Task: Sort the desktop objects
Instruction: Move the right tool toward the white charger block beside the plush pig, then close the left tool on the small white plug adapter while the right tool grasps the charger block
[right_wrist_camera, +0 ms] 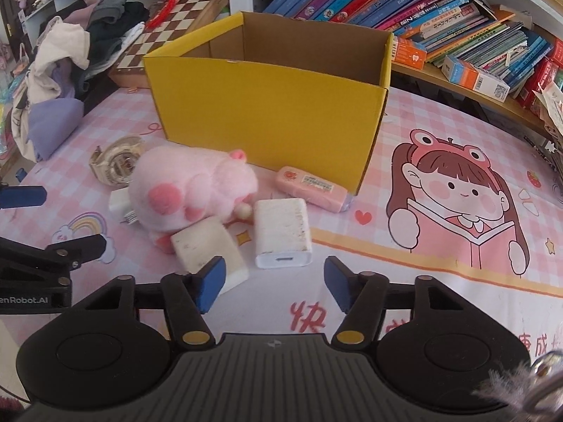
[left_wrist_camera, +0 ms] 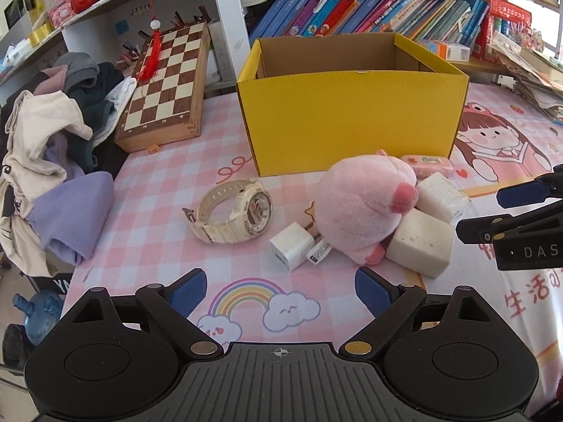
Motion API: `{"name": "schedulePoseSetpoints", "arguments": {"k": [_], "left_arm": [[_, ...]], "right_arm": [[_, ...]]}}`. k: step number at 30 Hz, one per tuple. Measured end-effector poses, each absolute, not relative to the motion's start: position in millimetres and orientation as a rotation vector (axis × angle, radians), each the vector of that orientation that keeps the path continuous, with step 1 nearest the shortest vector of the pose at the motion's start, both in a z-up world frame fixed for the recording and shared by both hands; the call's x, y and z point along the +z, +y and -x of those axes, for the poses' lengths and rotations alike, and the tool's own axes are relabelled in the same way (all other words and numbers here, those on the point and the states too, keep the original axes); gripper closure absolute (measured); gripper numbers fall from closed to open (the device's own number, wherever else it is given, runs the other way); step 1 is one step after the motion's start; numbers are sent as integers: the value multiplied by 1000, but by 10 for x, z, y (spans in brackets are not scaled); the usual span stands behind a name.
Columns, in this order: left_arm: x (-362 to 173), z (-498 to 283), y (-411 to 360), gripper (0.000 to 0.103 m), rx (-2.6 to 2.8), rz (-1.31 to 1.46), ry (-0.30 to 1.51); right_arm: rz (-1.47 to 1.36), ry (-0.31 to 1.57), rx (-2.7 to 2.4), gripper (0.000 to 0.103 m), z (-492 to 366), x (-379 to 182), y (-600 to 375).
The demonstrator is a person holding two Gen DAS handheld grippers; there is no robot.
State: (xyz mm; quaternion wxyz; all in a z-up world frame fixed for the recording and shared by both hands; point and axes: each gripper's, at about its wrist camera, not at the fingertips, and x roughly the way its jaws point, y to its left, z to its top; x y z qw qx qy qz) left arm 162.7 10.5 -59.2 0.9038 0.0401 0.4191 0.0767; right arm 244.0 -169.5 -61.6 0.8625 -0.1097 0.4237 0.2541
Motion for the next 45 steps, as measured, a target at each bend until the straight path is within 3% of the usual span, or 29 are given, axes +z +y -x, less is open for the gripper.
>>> {"name": "schedulePoseSetpoints", "arguments": {"k": [5, 13, 20, 27, 38, 42, 45], "left_arm": [[-630, -1726, 127, 18, 183, -63, 868], [-724, -1884, 218, 43, 213, -3, 895], [-788, -2044, 241, 45, 225, 41, 907], [-857, -2127, 246, 57, 225, 47, 928], [-932, -2195, 292, 62, 224, 73, 952], [-935, -2195, 287, 67, 208, 70, 950], [-918, -2181, 289, 67, 191, 73, 941]], "right_arm": [[223, 895, 535, 47, -2575, -661, -1685], [224, 910, 543, 48, -2727, -733, -1644], [243, 928, 563, 50, -2816, -802, -1586], [247, 943, 577, 50, -2881, -852, -1559], [242, 973, 582, 52, -2934, -912, -1534], [239, 980, 590, 60, -2930, -918, -1529], [239, 982, 588, 61, -2924, -913, -1536]]}}
